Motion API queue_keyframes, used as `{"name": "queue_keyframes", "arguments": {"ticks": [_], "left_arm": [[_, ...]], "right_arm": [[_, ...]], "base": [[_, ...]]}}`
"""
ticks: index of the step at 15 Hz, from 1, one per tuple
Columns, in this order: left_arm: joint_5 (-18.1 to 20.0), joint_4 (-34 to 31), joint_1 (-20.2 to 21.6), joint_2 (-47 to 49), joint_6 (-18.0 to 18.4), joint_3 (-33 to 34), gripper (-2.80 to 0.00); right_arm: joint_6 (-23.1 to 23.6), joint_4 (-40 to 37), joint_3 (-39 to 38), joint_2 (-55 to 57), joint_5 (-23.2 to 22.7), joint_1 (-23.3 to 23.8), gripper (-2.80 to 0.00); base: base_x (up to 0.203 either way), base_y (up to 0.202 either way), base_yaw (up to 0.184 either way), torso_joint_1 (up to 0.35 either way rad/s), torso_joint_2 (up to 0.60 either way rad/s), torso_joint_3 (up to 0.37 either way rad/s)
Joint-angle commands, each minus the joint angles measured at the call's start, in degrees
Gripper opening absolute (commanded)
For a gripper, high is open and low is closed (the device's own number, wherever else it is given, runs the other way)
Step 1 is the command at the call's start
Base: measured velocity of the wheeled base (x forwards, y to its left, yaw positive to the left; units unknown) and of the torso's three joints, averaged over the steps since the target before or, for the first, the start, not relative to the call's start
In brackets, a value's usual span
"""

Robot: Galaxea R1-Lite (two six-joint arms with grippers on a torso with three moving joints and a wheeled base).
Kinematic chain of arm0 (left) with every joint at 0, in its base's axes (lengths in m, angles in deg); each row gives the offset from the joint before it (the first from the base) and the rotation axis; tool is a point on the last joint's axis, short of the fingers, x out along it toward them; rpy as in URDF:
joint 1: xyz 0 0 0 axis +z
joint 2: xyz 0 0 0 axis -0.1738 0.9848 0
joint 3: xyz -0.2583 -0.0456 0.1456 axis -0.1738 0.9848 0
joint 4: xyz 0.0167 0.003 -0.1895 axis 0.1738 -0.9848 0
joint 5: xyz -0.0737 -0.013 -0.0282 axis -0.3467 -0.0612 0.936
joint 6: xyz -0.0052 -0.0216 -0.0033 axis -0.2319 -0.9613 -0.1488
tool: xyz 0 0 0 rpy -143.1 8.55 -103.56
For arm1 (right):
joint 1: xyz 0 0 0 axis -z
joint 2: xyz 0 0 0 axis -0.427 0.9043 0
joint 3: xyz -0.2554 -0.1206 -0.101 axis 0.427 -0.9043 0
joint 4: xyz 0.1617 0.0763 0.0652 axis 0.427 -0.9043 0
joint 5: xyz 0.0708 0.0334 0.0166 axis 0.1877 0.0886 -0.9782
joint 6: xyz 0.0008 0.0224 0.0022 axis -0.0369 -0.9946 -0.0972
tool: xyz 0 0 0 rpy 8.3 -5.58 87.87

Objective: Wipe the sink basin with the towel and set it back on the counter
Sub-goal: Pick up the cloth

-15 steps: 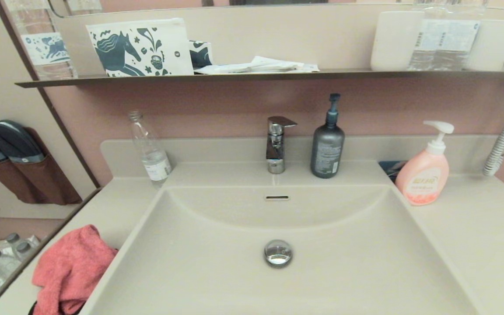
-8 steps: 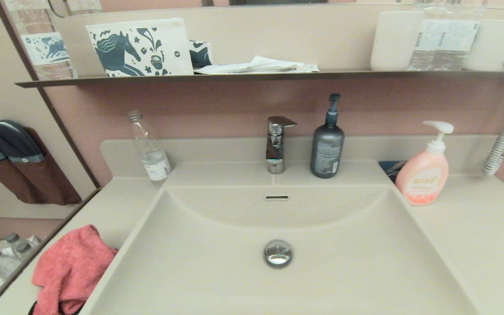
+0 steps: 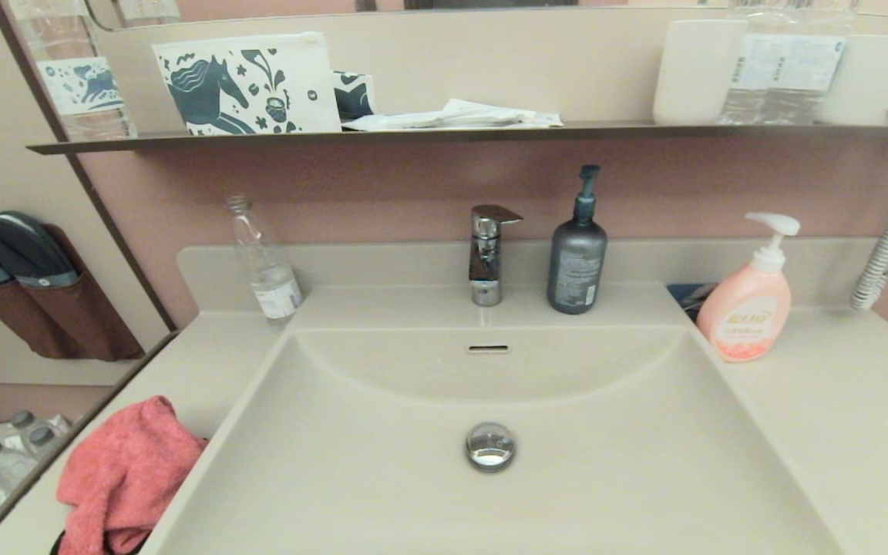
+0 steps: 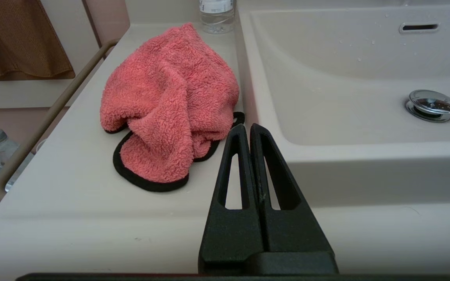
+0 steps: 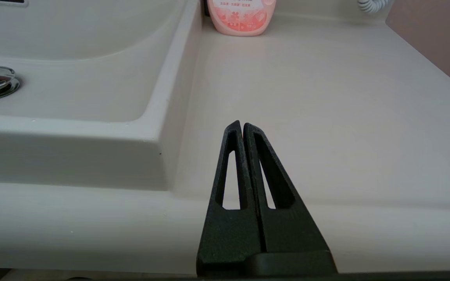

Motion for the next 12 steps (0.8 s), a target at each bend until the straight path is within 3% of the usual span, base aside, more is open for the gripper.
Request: {"name": "queue_keyframes", "arguments": {"ticks": [1, 12], "left_arm": [[0.0, 0.0, 0.0, 0.0, 0.0, 0.0, -2.80], [0.0, 0.0, 0.0, 0.0, 0.0, 0.0, -2.80]], "right_arm": [[-0.1, 0.1, 0.0, 0.0, 0.0, 0.0, -2.80], [-4.2, 0.1, 0.0, 0.0, 0.3, 0.0, -2.80]], "base": [[0.000, 0.000, 0.000, 0.000, 0.00, 0.000], [0.000, 0.000, 0.000, 0.000, 0.00, 0.000]]}}
